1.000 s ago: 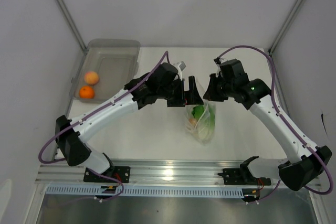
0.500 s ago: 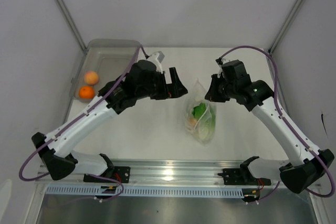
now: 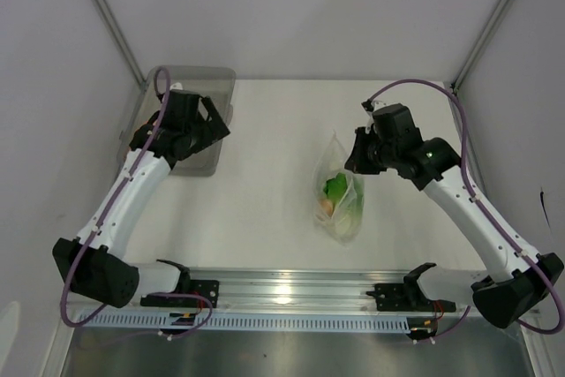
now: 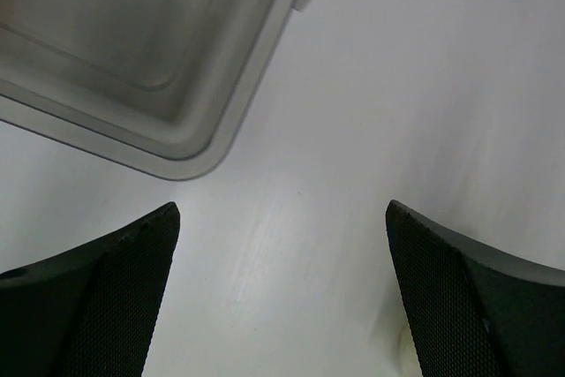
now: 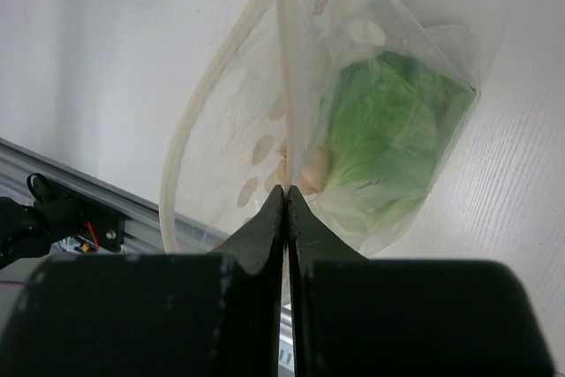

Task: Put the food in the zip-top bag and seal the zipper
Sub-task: Place the fake vegetable in the zipper food storage bag, then pick up the fake fruit from the bin.

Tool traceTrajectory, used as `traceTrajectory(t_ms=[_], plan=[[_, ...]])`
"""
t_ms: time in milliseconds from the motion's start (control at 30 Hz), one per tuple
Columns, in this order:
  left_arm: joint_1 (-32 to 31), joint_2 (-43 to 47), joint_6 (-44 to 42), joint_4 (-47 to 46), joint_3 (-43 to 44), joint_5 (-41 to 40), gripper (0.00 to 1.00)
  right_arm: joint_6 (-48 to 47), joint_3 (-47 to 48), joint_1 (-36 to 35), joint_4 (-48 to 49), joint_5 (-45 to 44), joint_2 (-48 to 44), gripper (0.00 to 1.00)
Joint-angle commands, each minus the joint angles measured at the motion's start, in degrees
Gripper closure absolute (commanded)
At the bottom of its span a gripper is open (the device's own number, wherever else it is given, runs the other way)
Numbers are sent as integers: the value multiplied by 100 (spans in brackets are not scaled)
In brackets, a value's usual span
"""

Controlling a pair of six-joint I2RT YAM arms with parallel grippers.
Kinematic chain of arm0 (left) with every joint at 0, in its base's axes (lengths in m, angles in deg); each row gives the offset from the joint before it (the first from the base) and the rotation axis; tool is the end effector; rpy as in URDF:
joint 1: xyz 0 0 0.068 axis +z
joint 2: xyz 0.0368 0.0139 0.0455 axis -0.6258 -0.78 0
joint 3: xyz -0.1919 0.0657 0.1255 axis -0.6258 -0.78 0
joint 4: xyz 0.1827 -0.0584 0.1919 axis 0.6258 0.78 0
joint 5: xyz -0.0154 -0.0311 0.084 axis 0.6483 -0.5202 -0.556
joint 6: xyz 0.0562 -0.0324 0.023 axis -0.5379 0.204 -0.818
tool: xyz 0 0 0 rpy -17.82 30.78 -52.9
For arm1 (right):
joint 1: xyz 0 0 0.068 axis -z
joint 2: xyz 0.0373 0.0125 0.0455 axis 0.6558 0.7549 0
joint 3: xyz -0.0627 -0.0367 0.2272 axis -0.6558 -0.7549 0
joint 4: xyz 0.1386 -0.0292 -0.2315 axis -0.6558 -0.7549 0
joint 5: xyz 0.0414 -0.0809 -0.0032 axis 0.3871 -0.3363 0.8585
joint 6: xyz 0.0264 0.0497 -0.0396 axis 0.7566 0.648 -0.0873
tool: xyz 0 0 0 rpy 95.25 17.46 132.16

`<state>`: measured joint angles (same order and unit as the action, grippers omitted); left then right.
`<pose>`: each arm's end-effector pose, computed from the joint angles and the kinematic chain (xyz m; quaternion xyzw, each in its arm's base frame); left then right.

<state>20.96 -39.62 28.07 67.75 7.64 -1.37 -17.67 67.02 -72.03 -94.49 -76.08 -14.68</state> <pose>0.2888 -0.0810 0.3113 -0.2184 0.8886 -0.1098 0.3882 0.2383 0.1482 0.3271 -0.0680 0.9163 0.2120 0.3330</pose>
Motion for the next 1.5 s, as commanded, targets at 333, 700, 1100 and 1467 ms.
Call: traceTrajectory(t_ms=[333,700,1100,1467], plan=[[1995,-1712,-218,-251,768,-1037,1,-357,-86,-86,473,247,216,100],[3008,-3286,-93,-56,1648,-1363,0,-454,-279,-86,693,388,260,100],[3351,-4192,-173,523,2413,-1249,1,-472,-367,-7,728,414,269,100],[3597,-4535,196,717,2168,-871,5,-524,-350,116,676,511,172,100]])
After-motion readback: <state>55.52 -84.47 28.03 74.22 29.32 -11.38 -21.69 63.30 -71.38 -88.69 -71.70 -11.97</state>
